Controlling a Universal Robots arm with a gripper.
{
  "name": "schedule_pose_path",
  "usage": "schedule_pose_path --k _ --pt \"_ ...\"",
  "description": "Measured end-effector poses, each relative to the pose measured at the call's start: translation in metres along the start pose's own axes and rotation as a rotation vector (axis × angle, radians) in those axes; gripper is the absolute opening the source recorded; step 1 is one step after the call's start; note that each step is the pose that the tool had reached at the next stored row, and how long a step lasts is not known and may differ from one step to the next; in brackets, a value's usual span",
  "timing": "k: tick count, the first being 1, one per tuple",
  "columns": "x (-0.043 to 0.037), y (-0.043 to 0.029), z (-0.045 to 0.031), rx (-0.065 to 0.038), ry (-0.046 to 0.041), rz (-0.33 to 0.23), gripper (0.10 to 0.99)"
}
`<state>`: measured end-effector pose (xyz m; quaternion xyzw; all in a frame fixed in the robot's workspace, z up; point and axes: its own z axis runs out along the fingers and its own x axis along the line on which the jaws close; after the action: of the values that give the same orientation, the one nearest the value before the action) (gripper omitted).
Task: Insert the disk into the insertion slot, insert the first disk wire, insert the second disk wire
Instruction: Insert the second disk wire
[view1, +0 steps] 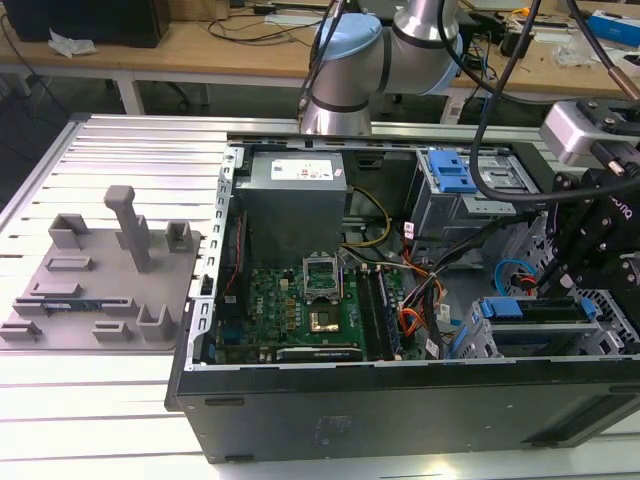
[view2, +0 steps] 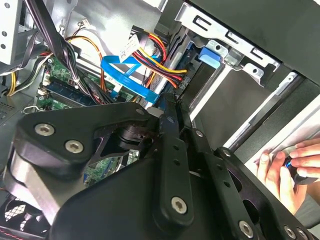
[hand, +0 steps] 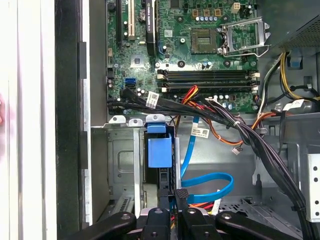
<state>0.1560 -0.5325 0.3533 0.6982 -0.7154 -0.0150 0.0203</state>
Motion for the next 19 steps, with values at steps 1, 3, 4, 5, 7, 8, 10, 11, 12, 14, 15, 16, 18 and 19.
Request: schedule_pose_path --k 1,3,4,5,7,8,10,11,12,14,15,16,18,19 --pt "-0.0001 0.0000 0.0000 0.000 0.0001 0.000 0.161" --pt "-0.0005 -0.0003 0.0001 0.000 0.0002 0.000 0.161" --pt "-0.0006 -0.0005 0.0002 0.000 0.0001 0.000 0.161" --pt "-0.0006 -0.0005 0.0002 0.000 0.0004 0.000 0.161" --pt "-0.0006 -0.0007 0.0009 0.000 0.0002 0.000 0.161" --pt "-0.0006 -0.0008 0.0013 0.000 0.0003 0.000 0.161" --pt "-0.0006 -0.0010 0.0020 0.000 0.0003 0.000 0.161" --pt "-0.0006 -0.0011 0.0023 0.000 0.0002 0.000 0.161" --pt "-0.0006 -0.0012 0.0026 0.000 0.0003 0.000 0.161" --pt "-0.0006 -0.0013 0.0031 0.000 0.0002 0.000 0.161" --pt "-0.0006 -0.0013 0.0034 0.000 0.0003 0.000 0.161" --pt "-0.0006 -0.0013 0.0037 0.000 0.0003 0.000 0.161" --pt "-0.0006 -0.0014 0.0039 0.000 0.0009 0.000 0.161" --pt "-0.0006 -0.0014 0.0041 0.000 0.0012 0.000 0.161"
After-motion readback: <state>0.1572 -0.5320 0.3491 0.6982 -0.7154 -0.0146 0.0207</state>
